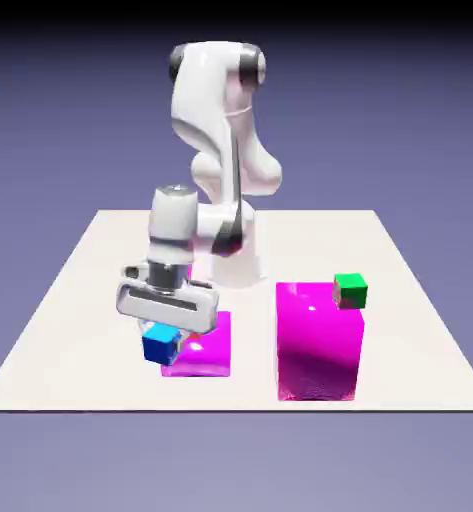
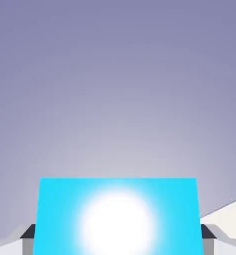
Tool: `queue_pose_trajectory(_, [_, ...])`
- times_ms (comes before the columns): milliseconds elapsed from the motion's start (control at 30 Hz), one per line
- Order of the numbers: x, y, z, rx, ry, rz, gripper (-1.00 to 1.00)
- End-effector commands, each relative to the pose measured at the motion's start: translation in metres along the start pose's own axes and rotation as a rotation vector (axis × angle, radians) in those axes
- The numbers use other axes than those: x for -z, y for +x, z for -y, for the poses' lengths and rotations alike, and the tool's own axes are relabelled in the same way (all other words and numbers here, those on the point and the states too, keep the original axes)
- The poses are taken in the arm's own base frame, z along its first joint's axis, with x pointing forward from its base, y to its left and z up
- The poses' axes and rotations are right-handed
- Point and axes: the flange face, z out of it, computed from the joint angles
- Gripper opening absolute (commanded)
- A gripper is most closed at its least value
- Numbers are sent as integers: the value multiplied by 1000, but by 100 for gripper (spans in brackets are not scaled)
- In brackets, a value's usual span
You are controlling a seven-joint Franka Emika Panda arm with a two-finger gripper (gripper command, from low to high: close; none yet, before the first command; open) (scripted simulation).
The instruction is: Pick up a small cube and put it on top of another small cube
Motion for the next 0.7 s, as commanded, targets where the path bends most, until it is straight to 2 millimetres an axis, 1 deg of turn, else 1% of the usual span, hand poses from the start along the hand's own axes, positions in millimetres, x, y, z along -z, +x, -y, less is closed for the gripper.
queue_pose_trajectory(0, [14,-17,10,36,8,10,-100])
queue_pose_trajectory(100, [58,-81,39,168,37,43,-100])
queue_pose_trajectory(200, [102,-147,55,305,64,75,-100])
queue_pose_trajectory(267, [130,-192,58,397,81,95,-100])
queue_pose_trajectory(367, [172,-257,51,539,106,122,-100])
queue_pose_trajectory(400, [180,-268,49,564,110,127,-100])
queue_pose_trajectory(433, [180,-268,49,564,110,127,-100])
queue_pose_trajectory(567, [117,-278,48,564,109,126,-100])
queue_pose_trajectory(600, [111,-279,47,564,110,127,-100])
queue_pose_trajectory(633, [111,-279,47,564,110,127,100])
queue_pose_trajectory(667, [111,-279,47,564,110,127,100])
